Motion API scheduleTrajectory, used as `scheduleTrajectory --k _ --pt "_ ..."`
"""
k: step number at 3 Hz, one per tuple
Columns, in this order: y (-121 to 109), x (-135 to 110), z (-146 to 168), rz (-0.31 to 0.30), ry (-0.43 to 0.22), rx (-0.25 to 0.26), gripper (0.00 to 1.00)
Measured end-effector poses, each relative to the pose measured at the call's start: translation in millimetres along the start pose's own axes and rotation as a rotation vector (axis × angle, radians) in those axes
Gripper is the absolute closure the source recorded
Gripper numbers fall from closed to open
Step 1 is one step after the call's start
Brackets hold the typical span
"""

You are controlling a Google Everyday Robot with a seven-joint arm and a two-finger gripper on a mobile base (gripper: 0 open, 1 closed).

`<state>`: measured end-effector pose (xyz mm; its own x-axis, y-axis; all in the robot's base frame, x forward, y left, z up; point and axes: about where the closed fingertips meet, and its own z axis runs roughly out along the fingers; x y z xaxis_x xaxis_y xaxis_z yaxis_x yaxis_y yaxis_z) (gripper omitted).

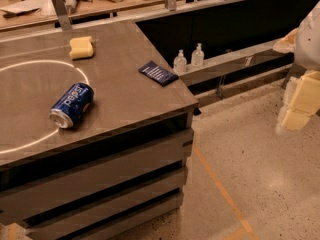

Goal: Move rxbar blueberry near sponge

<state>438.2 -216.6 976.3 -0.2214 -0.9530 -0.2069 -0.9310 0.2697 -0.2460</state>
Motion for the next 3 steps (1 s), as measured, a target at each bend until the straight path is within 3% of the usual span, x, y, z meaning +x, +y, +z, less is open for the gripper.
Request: scheduleTrajectory --k 1,2,3 --pt "-1 -1 0 0.001 -0.003 0.004 0.00" --pt "-19 -17 15 0.042 -0.068 0.018 0.00" --pt "-61 -49 43 0.114 -0.164 0.058 0.00"
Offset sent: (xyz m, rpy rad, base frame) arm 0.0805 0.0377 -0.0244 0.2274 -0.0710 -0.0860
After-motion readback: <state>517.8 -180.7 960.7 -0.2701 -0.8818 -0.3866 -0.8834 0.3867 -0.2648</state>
